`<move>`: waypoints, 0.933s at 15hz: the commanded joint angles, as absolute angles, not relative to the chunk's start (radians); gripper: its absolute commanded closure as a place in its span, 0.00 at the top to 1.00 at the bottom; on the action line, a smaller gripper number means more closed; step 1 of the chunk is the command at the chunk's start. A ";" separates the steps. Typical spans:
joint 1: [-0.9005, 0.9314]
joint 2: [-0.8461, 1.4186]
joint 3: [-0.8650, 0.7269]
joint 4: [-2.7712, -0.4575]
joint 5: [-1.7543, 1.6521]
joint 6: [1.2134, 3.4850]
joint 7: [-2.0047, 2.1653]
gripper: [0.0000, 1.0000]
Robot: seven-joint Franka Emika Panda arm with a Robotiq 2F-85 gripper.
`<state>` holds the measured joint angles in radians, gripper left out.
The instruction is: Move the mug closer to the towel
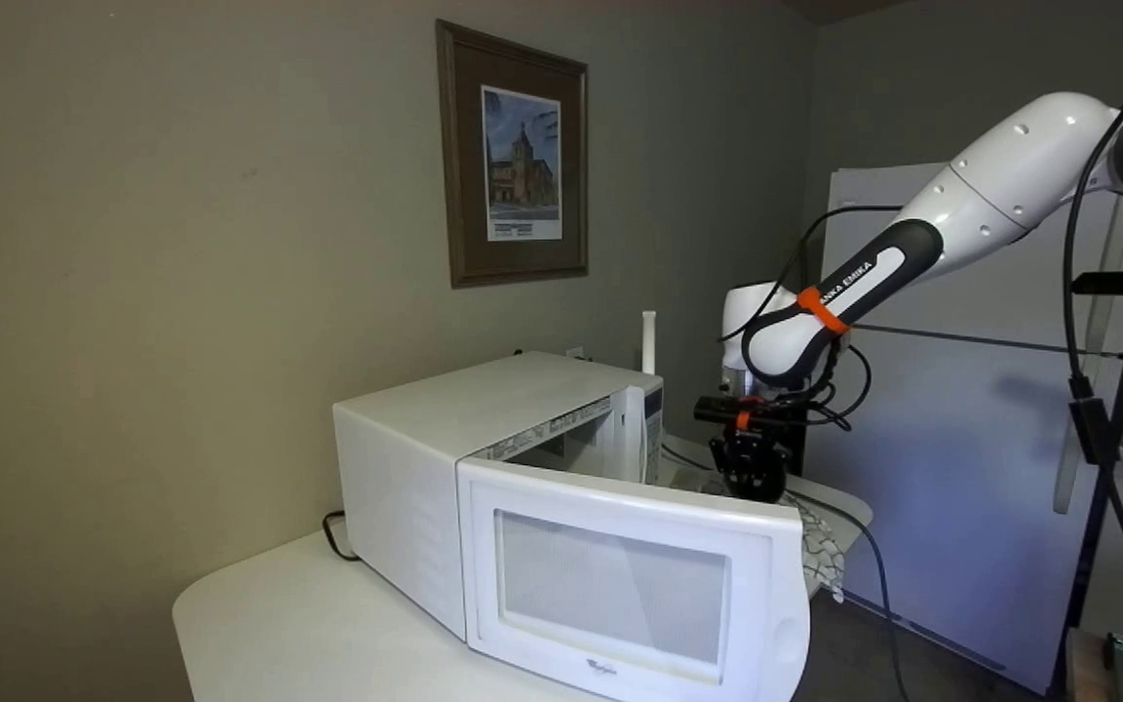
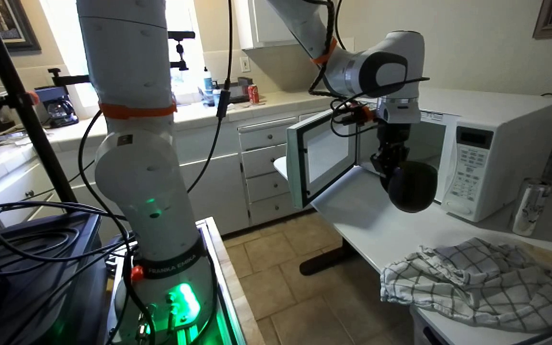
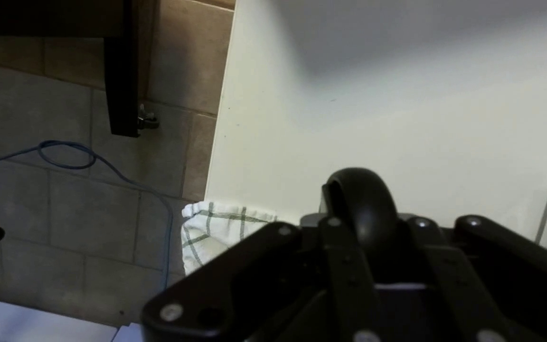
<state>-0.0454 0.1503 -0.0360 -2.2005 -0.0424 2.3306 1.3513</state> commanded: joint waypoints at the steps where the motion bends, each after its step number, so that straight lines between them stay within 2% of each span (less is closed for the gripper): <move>1: -0.031 0.169 -0.045 -2.211 -0.015 2.382 1.310 0.02; 8: -0.003 0.298 -0.050 -2.177 0.067 2.581 1.283 0.02; 14: -0.017 0.409 -0.051 -2.098 0.148 2.590 1.254 0.02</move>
